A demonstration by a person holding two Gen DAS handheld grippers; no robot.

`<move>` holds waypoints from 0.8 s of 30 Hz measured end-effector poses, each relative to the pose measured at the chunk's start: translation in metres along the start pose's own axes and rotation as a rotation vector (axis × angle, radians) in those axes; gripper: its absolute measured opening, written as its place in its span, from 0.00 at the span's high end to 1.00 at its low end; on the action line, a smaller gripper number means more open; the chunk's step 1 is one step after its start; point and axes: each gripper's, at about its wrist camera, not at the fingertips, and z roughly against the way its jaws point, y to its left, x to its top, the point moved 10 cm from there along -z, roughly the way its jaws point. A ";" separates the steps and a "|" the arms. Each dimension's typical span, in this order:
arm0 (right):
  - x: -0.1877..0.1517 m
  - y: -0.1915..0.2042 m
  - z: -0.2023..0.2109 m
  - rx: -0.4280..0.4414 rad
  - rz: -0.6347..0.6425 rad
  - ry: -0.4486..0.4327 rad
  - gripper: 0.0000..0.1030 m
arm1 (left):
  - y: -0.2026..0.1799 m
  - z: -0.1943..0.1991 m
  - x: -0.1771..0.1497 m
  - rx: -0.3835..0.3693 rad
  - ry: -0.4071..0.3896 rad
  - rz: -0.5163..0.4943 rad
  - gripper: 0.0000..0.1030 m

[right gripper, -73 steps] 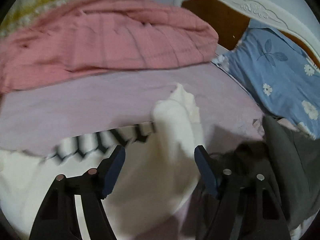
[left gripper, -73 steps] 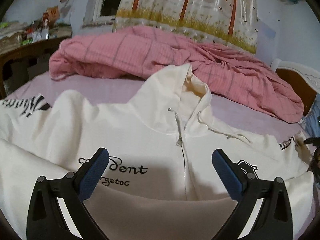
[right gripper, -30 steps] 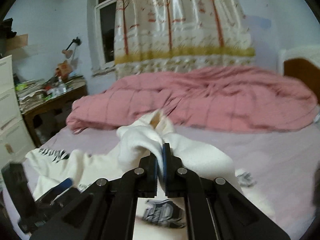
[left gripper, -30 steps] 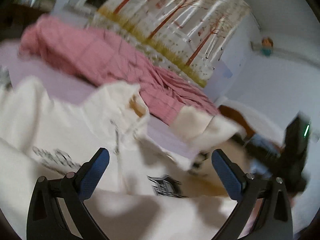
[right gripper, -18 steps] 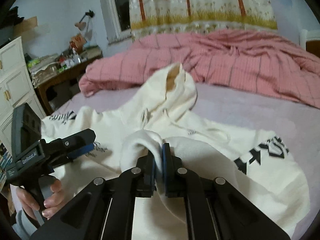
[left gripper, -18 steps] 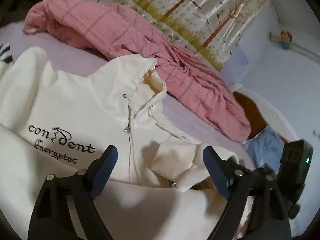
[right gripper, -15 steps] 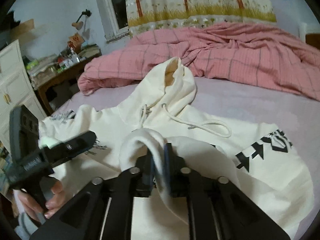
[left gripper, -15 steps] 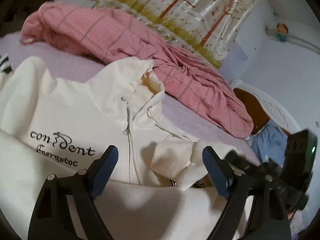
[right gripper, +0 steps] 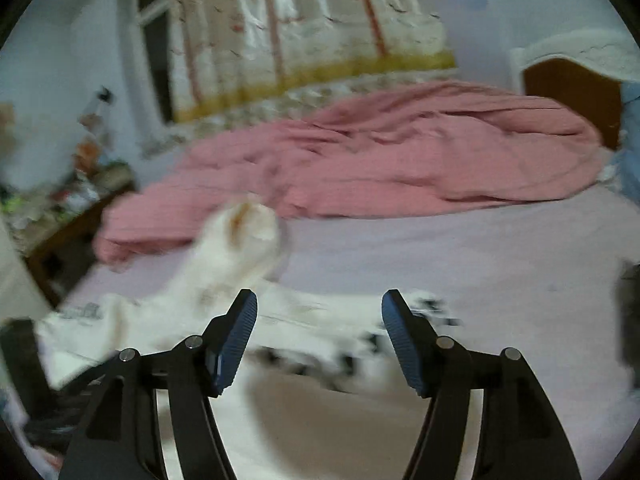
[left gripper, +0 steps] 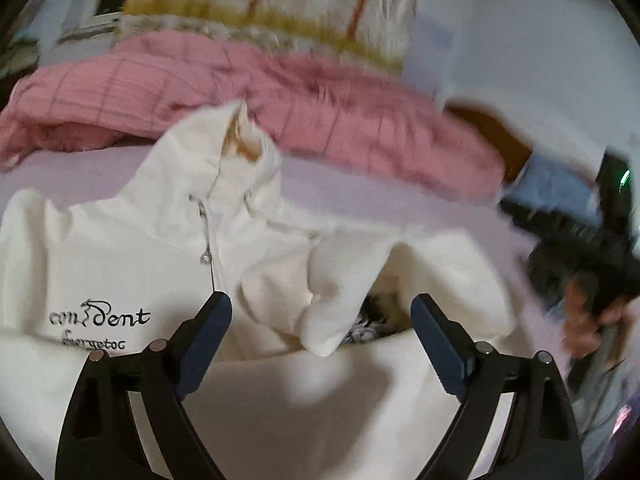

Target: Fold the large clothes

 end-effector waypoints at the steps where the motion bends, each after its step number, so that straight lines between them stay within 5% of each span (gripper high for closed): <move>1: -0.001 -0.007 -0.002 0.006 -0.021 0.010 0.35 | -0.001 -0.006 0.002 0.034 0.009 -0.017 0.12; 3: -0.006 -0.020 -0.012 0.052 -0.091 0.057 0.35 | 0.007 -0.019 0.002 0.115 0.058 0.004 0.15; 5: -0.016 -0.016 -0.024 0.101 -0.103 0.124 0.35 | 0.014 -0.019 0.003 0.101 0.061 0.061 0.23; 9: -0.045 0.022 -0.047 0.198 -0.063 0.225 0.35 | 0.027 0.011 0.007 0.147 -0.040 0.019 0.23; 12: -0.061 0.060 -0.053 0.336 -0.067 0.280 0.45 | 0.045 0.029 0.010 0.204 -0.095 0.036 0.23; 19: -0.100 0.134 -0.040 0.512 0.164 0.364 0.45 | 0.074 0.046 0.015 0.167 -0.147 0.138 0.23; 24: -0.133 0.162 -0.044 0.484 0.318 0.444 0.45 | 0.068 0.047 0.015 0.099 -0.147 0.162 0.20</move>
